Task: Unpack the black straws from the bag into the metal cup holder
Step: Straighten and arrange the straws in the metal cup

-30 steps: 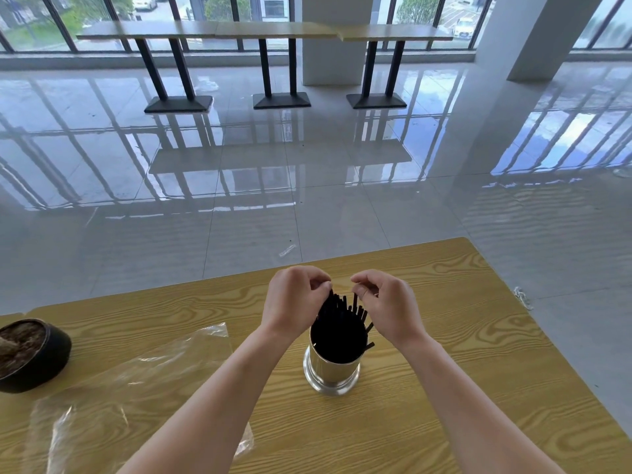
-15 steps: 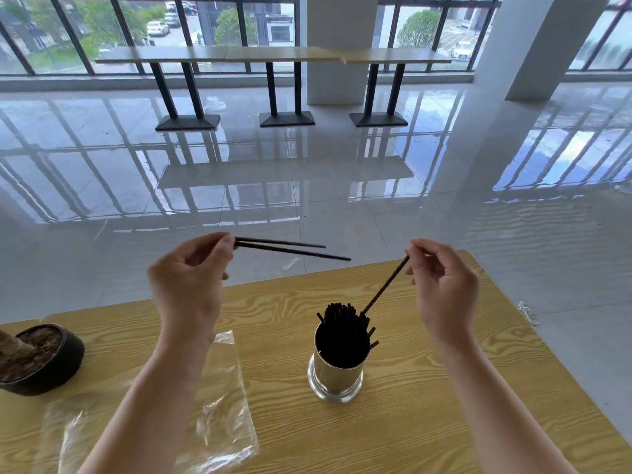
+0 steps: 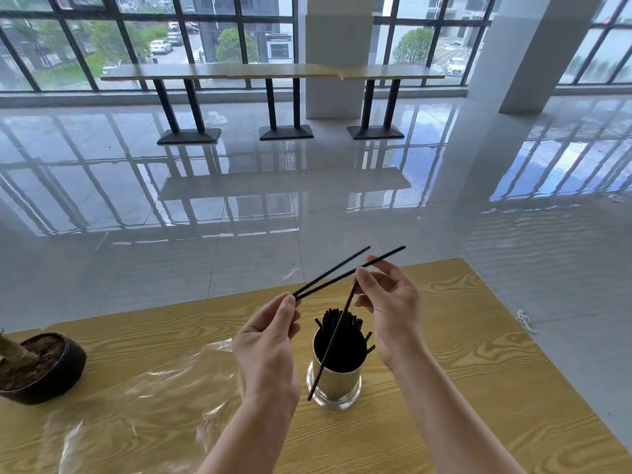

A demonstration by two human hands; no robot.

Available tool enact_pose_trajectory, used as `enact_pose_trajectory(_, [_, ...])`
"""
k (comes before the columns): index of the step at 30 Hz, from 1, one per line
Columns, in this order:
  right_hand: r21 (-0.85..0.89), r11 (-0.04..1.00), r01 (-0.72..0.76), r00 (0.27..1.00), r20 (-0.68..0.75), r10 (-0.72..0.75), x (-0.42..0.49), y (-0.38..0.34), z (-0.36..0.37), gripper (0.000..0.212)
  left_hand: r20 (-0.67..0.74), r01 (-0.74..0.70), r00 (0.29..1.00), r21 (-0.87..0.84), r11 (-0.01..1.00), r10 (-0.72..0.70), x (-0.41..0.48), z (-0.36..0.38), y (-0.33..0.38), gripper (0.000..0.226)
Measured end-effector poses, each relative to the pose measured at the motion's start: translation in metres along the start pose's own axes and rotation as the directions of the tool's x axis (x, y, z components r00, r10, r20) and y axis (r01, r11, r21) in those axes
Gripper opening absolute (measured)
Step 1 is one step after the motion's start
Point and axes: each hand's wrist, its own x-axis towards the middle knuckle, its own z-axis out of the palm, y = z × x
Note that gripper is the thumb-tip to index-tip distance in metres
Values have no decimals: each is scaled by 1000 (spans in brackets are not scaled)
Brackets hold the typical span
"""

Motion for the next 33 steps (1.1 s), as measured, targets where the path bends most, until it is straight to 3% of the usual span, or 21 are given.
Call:
enact_pose_trajectory(5, [138,958,-251,963,135,233,5,-6,-2,46,114,-153,983,74,986,144,-6,-12,0,16])
enact_pose_trajectory(7, [188,906,-378,905,281,319,9,-10,-5,37,160,-199,970,100,975,182,-8,-18,0,15])
enact_pose_trajectory(10, [193,866,-462,823,456,338,14,-13,-8,29,204,-242,956,151,958,209,-9,-27,-4,14])
enact_pose_trajectory(16, [36,933,-359,828,473,300,19,-17,-6,30,312,-189,946,305,933,90,-3,-38,-10,9])
enact_pose_trajectory(20, [-114,956,-272,839,458,294,16,-16,-2,31,555,-240,824,524,817,-113,12,-22,10,19])
enact_pose_trajectory(22, [-147,958,-247,837,465,288,15,-15,1,26,603,-253,771,585,771,-204,20,-4,16,22])
enact_pose_trajectory(25, [-225,950,-218,854,426,297,13,-15,4,24,597,-260,777,594,761,-201,26,9,12,27])
enact_pose_trajectory(28, [-177,952,-249,920,265,290,19,-18,-6,19,498,-146,848,548,823,-181,30,0,5,26])
enact_pose_trajectory(30, [32,966,-257,965,59,255,27,-21,-21,14,438,-65,882,480,875,-175,33,-7,3,26])
enact_pose_trajectory(33, [407,888,-213,951,-121,283,30,-20,-37,7,422,1,891,366,931,-167,29,-11,1,24])
